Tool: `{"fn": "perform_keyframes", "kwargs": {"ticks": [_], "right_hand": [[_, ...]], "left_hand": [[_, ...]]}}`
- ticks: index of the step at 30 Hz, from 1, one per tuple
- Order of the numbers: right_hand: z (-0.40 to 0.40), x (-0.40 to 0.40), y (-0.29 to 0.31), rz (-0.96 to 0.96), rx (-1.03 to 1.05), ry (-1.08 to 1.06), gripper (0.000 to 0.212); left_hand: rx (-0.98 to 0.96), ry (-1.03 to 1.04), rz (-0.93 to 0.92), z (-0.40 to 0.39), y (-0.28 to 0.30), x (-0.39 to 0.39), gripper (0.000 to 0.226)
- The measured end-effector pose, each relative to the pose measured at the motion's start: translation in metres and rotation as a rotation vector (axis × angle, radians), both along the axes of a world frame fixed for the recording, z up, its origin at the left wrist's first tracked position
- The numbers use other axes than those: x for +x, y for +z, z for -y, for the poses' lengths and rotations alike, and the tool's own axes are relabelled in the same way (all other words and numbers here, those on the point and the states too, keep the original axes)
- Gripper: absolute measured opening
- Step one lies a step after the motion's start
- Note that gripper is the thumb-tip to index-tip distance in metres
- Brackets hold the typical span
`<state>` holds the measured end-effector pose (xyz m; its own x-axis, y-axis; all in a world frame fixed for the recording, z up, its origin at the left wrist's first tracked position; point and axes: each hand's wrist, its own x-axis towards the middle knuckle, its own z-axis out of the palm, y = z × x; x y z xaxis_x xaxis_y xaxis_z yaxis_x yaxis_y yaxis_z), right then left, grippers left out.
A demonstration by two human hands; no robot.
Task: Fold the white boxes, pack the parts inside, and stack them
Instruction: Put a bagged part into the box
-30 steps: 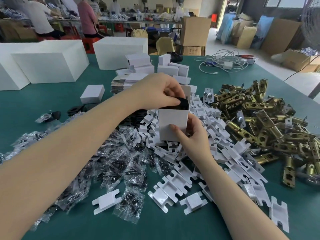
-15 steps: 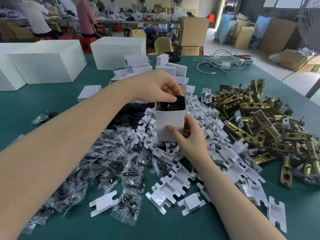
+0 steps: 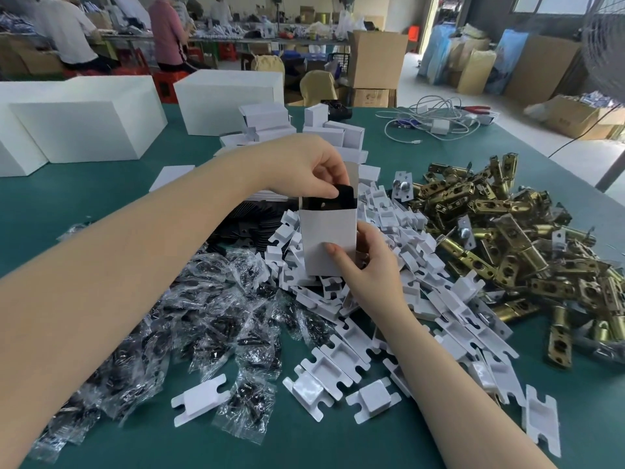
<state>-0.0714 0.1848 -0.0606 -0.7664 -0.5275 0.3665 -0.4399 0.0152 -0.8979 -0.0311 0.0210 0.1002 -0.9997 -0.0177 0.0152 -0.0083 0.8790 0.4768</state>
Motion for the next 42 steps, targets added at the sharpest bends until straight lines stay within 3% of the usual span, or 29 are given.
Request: {"fn": "perform_keyframes", "kwargs": {"ticks": [5,9,16,23,36,40,42], "right_hand": [[0.0,-0.002,-0.001,0.039,-0.011,-0.013,0.046],[0.0,-0.004,-0.003,0.065,-0.023,-0.023,0.043],[-0.001,-0.005,-0.004,0.056,-0.003,-0.033,0.052],[0.0,-0.006,-0.005,0.067,0.015,-0.047,0.051],[-0.001,-0.003,-0.002,0.064,0.03,-0.048,0.049],[-0.002,-0.002,0.0,0.077,0.016,-0.034,0.045],[-0.003,-0.001,0.0,0.099,-0.003,-0.016,0.043]], "left_hand": [[-0.111,0.03,-0.086,0.005,-0.012,-0.004,0.014],[0.032,0.06,-0.144,0.012,-0.016,-0.003,0.016],[0.06,0.023,-0.057,0.007,-0.016,-0.003,0.018],[0.128,0.093,-0.091,0.014,-0.012,-0.003,0.016],[-0.23,0.062,0.041,-0.004,-0.014,0.005,0.014],[-0.223,0.019,0.078,-0.009,-0.018,0.013,0.02],[-0.162,0.041,-0.021,-0.008,-0.023,0.016,0.027]]}}
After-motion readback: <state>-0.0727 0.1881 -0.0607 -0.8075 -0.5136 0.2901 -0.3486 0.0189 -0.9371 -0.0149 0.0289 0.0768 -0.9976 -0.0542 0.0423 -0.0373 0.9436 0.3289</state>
